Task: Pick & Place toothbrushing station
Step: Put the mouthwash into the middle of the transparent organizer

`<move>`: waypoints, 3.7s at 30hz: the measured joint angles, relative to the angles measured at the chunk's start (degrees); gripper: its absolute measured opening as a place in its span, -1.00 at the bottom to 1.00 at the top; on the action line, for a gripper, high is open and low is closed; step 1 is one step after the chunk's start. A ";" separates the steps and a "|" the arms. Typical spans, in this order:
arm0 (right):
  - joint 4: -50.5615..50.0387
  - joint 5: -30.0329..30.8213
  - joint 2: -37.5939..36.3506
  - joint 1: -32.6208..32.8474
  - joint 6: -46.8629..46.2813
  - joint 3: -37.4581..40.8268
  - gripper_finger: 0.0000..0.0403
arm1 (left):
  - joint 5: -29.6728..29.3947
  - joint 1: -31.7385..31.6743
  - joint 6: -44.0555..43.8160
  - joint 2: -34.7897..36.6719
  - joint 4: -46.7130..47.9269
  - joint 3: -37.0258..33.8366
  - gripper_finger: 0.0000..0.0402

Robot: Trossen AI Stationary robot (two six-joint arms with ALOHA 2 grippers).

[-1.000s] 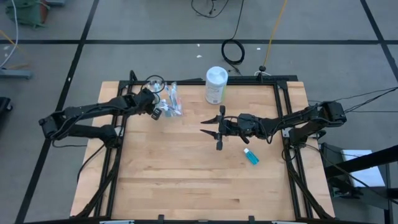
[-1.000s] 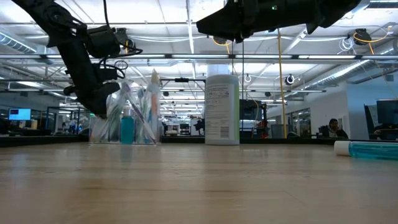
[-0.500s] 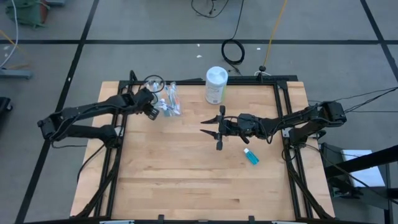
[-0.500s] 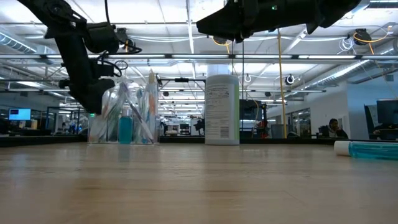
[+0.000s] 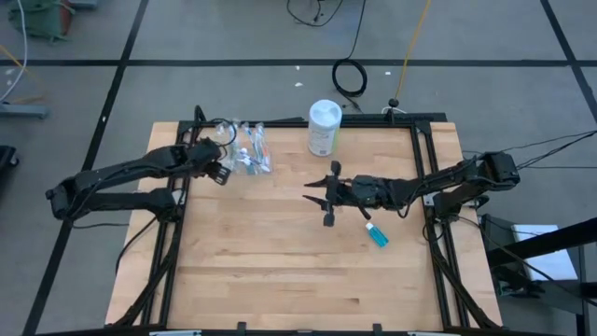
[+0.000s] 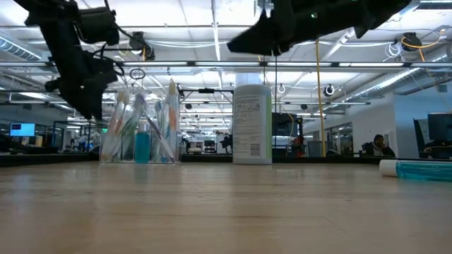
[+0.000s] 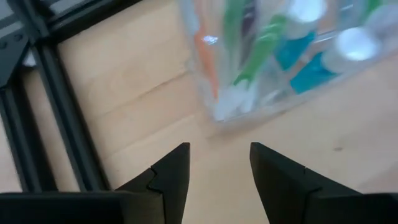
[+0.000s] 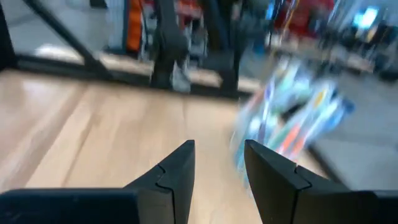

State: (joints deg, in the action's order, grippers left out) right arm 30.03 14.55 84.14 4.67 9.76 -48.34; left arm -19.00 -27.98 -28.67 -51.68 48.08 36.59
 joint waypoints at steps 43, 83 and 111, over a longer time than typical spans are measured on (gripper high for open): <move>-71.27 -9.07 -2.35 6.87 -64.99 0.00 -0.35 | 0.93 15.07 3.02 -0.23 -19.83 0.03 -0.13; -41.16 -11.83 -6.49 6.67 -57.66 8.55 -0.52 | 1.22 15.05 4.47 -1.75 -23.38 0.03 -0.13; 18.06 -43.45 9.90 -7.97 -19.93 -8.50 -0.54 | 29.44 22.72 40.15 -13.95 -60.01 -0.07 -0.13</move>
State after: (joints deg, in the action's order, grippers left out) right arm 48.10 -28.89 94.04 -3.31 -10.17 -56.84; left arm 10.44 -5.25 11.49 -65.63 -11.93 36.51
